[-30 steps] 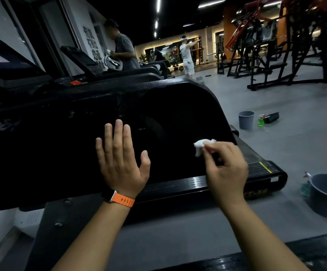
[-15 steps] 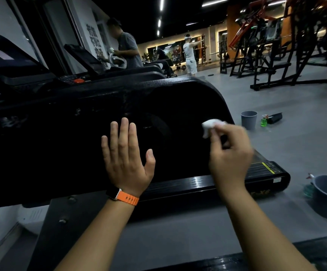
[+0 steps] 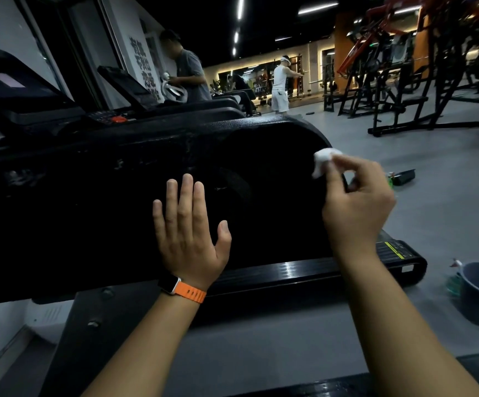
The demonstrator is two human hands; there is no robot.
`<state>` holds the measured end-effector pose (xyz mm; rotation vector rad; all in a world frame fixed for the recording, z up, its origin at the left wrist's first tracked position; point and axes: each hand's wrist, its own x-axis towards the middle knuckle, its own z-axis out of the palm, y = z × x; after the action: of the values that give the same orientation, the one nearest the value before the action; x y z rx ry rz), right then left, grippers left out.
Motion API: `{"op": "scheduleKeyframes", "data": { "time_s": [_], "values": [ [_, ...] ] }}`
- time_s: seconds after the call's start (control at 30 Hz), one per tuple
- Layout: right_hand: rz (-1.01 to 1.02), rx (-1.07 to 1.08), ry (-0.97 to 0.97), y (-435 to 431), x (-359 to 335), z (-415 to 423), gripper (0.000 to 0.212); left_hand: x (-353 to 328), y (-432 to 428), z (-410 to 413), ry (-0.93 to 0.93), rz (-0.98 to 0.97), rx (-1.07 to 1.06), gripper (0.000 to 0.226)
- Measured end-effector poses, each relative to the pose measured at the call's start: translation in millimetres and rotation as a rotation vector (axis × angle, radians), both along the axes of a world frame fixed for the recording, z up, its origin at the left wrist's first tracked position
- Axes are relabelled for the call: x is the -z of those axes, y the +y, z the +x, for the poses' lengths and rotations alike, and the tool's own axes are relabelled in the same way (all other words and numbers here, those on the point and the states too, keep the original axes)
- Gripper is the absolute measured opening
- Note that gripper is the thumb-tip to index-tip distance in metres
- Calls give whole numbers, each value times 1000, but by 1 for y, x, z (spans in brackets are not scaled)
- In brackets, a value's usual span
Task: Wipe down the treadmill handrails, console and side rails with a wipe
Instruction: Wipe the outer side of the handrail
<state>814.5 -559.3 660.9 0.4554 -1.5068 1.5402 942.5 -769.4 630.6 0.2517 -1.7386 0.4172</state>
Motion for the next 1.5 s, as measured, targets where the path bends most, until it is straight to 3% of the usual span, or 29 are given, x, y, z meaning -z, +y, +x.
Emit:
{"op": "scheduleKeyframes", "data": {
  "time_s": [0.07,0.2,0.3,0.37,0.5,0.67,0.83,1.07,1.37,1.5],
  "values": [
    [1,2,12,-5,-5,2,8,0,0,0,-1,-2,2,67],
    [339,-14,214,-25,4,29,9,0,0,-1,8,-2,1,66],
    [136,31,123,-16,-14,10,10,0,0,0,11,-6,3,66],
    [111,30,96,-18,-16,11,13,-1,0,-1,10,-5,9,65],
    [443,23,310,-34,-2,35,18,0,0,-1,8,-1,12,66],
    [247,42,190,-32,-34,20,21,0,0,1,-3,11,23,66],
    [482,38,437,-64,-39,45,10,-2,1,4,-31,22,31,66],
    [281,162,202,-55,-44,41,9,-9,-8,28,-142,40,72,71],
    [473,93,506,-139,-69,93,11,-28,-55,62,-58,110,66,64],
    [437,157,384,-114,-57,81,20,-25,-63,62,-73,83,93,65]
  ]
}}
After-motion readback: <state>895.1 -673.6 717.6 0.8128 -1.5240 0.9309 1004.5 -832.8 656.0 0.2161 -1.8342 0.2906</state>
